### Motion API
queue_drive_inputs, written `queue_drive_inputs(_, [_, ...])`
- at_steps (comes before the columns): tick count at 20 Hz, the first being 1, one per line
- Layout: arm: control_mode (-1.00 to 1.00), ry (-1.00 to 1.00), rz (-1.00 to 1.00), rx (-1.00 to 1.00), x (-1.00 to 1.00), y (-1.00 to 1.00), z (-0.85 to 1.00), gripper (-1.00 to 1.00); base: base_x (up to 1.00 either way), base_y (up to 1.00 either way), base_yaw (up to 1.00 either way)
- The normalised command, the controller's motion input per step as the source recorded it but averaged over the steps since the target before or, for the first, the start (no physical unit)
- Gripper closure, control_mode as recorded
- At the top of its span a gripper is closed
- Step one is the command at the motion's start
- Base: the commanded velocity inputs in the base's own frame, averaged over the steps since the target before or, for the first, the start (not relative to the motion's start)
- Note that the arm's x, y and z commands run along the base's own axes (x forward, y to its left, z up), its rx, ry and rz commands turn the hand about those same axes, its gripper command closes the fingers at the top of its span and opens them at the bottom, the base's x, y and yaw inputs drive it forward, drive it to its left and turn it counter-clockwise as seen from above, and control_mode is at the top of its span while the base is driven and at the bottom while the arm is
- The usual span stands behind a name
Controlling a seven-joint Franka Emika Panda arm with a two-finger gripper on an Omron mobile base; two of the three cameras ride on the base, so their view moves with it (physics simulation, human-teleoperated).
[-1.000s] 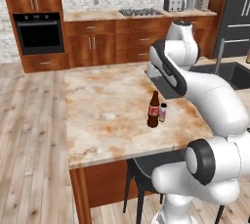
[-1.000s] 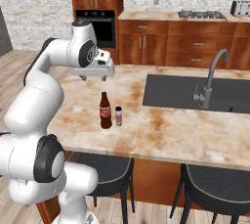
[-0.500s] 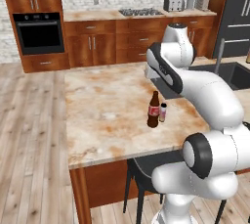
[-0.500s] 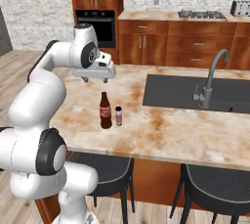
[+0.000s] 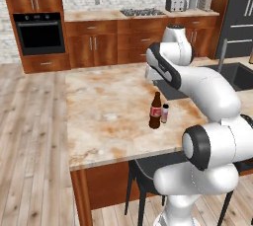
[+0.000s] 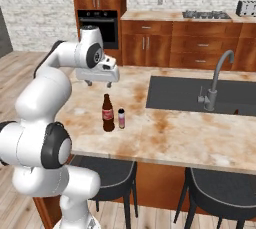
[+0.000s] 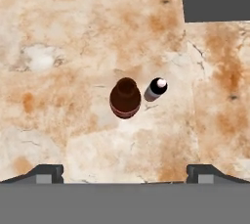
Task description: Place the large bottle from the dining counter next to the other large bottle outside the sink, and place the small bottle from the dining counter next to the other small bottle inside the sink.
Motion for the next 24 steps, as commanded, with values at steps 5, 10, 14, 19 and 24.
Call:
queue_drive_inputs(5, [-1.0, 0.05, 0.0, 0.05, 0.4, -0.02, -0.05, -1.0, 0.0, 0.0, 0.0])
queue_drive_inputs(10, [-1.0, 0.0, 0.0, 0.15, 0.21, -0.14, -0.04, -1.0, 0.0, 0.0, 0.0])
queue_drive_inputs(14, [-1.0, 0.02, 0.0, 0.01, 0.06, 0.0, -0.19, -1.0, 0.0, 0.0, 0.0])
queue_drive_inputs(19, [-1.0, 0.04, 0.0, -0.03, 0.02, 0.0, -0.21, -1.0, 0.0, 0.0, 0.0])
queue_drive_inputs(24, [-1.0, 0.03, 0.0, 0.0, 0.09, 0.0, -0.35, -1.0, 0.0, 0.0, 0.0])
